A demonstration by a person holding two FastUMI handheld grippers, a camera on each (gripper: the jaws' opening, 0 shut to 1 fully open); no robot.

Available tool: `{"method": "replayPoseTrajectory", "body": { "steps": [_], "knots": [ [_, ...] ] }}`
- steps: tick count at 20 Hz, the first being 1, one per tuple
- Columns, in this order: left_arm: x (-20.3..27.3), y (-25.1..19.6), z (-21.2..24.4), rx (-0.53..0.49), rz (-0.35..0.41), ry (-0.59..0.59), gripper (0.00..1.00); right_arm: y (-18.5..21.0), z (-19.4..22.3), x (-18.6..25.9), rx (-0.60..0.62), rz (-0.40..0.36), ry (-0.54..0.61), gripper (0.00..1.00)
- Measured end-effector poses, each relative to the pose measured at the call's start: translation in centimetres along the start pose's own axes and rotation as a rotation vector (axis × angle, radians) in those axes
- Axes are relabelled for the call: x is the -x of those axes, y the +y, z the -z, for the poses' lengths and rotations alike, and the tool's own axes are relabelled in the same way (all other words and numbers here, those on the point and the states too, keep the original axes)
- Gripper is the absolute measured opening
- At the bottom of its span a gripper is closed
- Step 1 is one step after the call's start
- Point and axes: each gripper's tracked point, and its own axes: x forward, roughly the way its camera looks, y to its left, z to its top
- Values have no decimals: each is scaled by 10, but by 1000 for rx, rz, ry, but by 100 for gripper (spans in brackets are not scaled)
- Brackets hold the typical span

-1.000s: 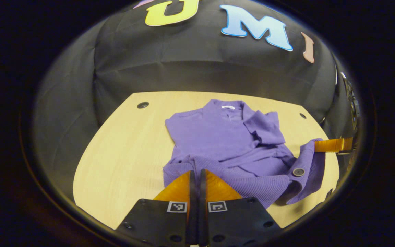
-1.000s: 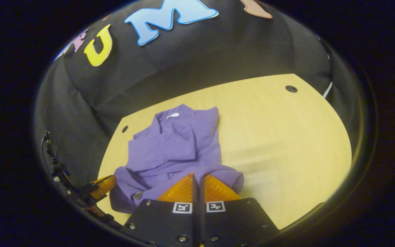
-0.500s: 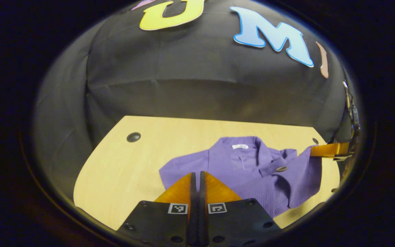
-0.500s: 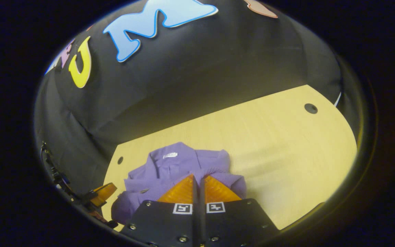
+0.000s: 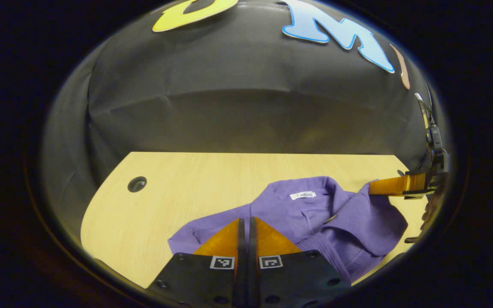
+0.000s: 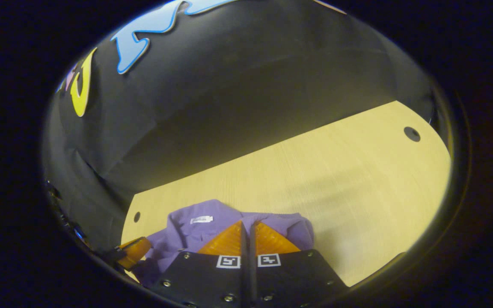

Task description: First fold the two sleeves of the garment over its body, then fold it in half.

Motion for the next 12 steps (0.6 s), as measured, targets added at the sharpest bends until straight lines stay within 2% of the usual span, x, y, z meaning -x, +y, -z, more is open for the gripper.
{"method": "replayPoseTrajectory", "body": {
  "steps": [4,7,8,9,10,12],
  "knots": [
    [-17,7,18,22,-10,24,7,-7,32,-22,54,21,62,1],
    [-15,14,24,50,-32,37,7,-9,35,-23,67,35,61,3],
    [-13,14,25,47,-36,47,7,-6,35,-21,50,20,59,9],
    [-5,11,21,39,-32,55,7,0,30,-12,27,4,48,21],
    [0,7,17,42,-21,48,7,-1,25,-8,37,11,31,40],
    [18,-1,-4,47,-3,3,7,5,9,14,69,15,-14,41]
  ]
}}
